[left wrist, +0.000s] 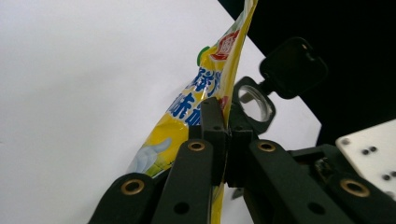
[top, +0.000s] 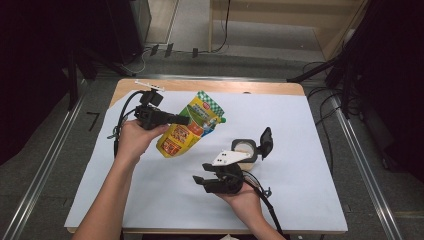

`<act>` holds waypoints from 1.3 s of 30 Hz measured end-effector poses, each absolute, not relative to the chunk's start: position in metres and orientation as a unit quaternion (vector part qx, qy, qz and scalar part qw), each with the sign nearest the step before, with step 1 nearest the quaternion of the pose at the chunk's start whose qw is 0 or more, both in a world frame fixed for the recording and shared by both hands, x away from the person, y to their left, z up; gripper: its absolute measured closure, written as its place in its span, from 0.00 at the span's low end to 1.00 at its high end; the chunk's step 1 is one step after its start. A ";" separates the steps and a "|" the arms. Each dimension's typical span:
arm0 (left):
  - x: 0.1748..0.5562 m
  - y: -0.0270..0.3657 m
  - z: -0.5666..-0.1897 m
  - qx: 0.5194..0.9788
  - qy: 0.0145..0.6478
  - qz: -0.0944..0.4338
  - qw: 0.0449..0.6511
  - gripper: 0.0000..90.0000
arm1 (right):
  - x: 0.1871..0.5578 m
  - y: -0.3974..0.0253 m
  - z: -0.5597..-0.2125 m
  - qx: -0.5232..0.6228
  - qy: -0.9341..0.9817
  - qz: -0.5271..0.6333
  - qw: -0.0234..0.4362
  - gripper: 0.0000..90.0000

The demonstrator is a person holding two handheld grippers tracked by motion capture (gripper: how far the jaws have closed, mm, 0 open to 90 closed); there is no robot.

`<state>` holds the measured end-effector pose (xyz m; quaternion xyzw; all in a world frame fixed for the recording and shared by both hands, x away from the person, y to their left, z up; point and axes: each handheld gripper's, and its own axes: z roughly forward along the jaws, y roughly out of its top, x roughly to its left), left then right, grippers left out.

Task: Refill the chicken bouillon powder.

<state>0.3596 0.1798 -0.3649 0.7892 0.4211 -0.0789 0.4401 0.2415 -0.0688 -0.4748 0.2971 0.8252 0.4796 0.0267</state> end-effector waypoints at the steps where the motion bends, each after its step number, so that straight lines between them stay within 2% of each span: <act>1: 0.362 0.181 -0.367 0.788 0.423 -0.077 0.441 1.00 | 0.242 -0.069 -0.475 0.298 0.825 0.479 0.027 0.53; 21: 0.384 0.188 -0.400 0.770 0.445 -0.060 0.453 1.00 | 0.243 -0.080 -0.476 0.309 0.822 0.476 0.038 0.53; 39: 0.368 0.202 -0.399 0.770 0.438 -0.067 0.459 1.00 | 0.245 -0.084 -0.471 0.307 0.819 0.482 0.046 0.53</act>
